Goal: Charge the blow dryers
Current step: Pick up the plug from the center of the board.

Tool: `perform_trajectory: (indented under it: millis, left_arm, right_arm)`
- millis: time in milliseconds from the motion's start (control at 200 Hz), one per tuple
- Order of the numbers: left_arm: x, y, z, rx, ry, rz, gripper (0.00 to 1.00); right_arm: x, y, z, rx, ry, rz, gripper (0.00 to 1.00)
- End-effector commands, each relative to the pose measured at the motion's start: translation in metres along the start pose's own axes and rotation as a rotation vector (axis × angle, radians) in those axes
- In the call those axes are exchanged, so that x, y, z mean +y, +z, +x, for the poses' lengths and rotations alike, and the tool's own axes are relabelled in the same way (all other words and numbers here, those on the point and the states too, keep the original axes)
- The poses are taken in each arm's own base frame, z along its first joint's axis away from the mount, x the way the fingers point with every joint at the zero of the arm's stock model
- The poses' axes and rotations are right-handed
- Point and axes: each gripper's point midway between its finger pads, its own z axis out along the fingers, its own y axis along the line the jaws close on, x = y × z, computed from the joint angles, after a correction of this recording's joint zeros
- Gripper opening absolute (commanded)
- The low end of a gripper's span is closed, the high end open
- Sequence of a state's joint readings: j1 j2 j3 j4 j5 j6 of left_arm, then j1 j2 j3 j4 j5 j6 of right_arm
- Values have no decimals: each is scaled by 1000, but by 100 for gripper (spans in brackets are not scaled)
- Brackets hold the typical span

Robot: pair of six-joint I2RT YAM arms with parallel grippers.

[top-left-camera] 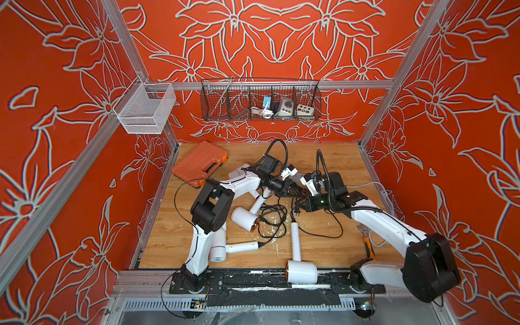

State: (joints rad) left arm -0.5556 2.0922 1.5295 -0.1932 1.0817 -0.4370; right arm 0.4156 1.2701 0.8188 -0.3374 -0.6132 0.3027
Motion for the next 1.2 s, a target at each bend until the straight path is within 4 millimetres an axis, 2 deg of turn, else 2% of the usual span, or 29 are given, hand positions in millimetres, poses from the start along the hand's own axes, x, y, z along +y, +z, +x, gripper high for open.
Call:
perform_trajectory:
  millis: [0,30,85,140,265,375,465,590,706,886,1006,1081,1196]
  left_arm:
    - [4,-10,-5,-37,9,-35,0]
    - [4,-14,-8,-55,15,-53,0]
    - [6,-22,-14,-90,24,-89,0]
    - [7,-31,-20,-123,36,-132,0]
    - [13,-43,-29,-180,44,-232,0]
    - [16,-47,-34,-206,26,-268,0]
    - [23,-56,-42,-250,-1,-363,0]
    - [37,-82,-53,-368,-57,-620,0]
    - [31,-102,-57,-481,-92,-800,0]
    - [14,-98,-55,-531,-153,-736,0]
    - [7,-92,-54,-535,-209,-665,0]
    - [4,-94,-53,-555,-240,-653,0]
    - [4,-105,-52,-597,-282,-692,0]
  right_arm:
    - [-17,-15,-6,-47,-40,133,0]
    - [-25,-18,-3,-43,-30,184,0]
    - [-45,-26,2,-44,1,310,14]
    - [-60,-37,6,-59,23,410,17]
    - [-68,-55,6,-137,36,491,33]
    - [-61,-66,0,-190,-7,494,37]
    - [-53,-68,-3,-189,-85,514,38]
    - [-39,-60,-3,-185,-164,551,40]
    - [-31,-46,-6,-196,-100,541,41]
    - [-7,-15,-19,-251,15,457,39]
    - [13,0,-33,-398,20,408,36]
    - [28,2,-41,-475,-59,428,35]
    - [30,2,-49,-485,-100,508,33]
